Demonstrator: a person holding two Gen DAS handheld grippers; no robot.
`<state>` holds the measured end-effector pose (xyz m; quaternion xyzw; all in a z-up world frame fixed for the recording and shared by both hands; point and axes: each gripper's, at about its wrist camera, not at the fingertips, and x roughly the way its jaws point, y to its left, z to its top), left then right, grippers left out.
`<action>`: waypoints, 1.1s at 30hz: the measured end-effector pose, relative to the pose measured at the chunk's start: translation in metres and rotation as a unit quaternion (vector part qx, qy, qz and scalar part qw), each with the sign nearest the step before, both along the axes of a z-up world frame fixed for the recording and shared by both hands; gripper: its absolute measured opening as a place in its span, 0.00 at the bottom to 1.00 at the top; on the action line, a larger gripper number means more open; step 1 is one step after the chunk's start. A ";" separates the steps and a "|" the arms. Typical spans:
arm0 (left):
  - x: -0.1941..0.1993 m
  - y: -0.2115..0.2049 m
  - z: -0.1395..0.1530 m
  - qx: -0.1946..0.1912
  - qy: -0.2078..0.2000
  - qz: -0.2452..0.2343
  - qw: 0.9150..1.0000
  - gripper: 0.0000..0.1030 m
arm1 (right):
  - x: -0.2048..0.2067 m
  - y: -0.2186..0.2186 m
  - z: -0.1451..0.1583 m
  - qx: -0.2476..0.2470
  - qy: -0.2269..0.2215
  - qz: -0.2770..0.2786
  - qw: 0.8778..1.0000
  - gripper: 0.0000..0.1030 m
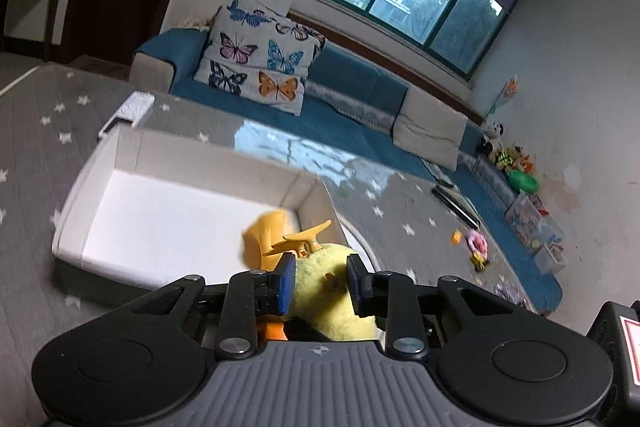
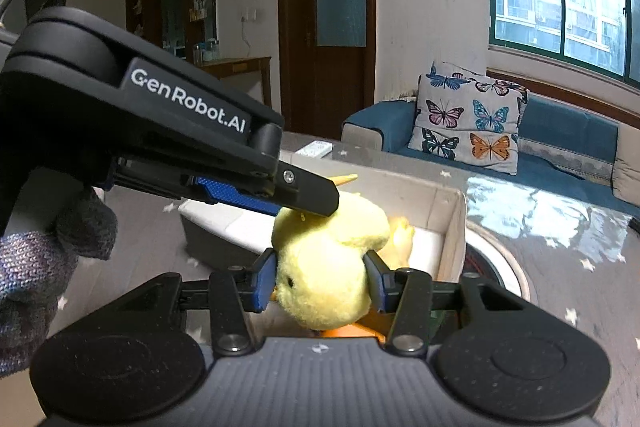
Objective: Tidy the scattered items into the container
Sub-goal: 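Lift the chick with both grippers and carry it into the box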
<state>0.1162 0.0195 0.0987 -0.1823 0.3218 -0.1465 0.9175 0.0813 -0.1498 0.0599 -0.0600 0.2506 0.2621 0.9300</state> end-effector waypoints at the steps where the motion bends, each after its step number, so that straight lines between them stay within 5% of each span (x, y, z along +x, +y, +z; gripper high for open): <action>1: 0.005 0.002 0.002 0.000 -0.003 0.001 1.000 0.28 | 0.006 0.002 0.001 0.001 0.000 -0.001 1.000 0.44; 16: 0.079 0.028 -0.016 0.000 0.020 0.013 1.000 0.26 | 0.092 0.043 -0.018 0.011 0.056 -0.002 0.998 0.43; 33: 0.118 0.054 -0.059 -0.026 0.080 0.018 0.996 0.26 | 0.120 0.076 -0.050 -0.038 0.109 0.000 0.993 0.43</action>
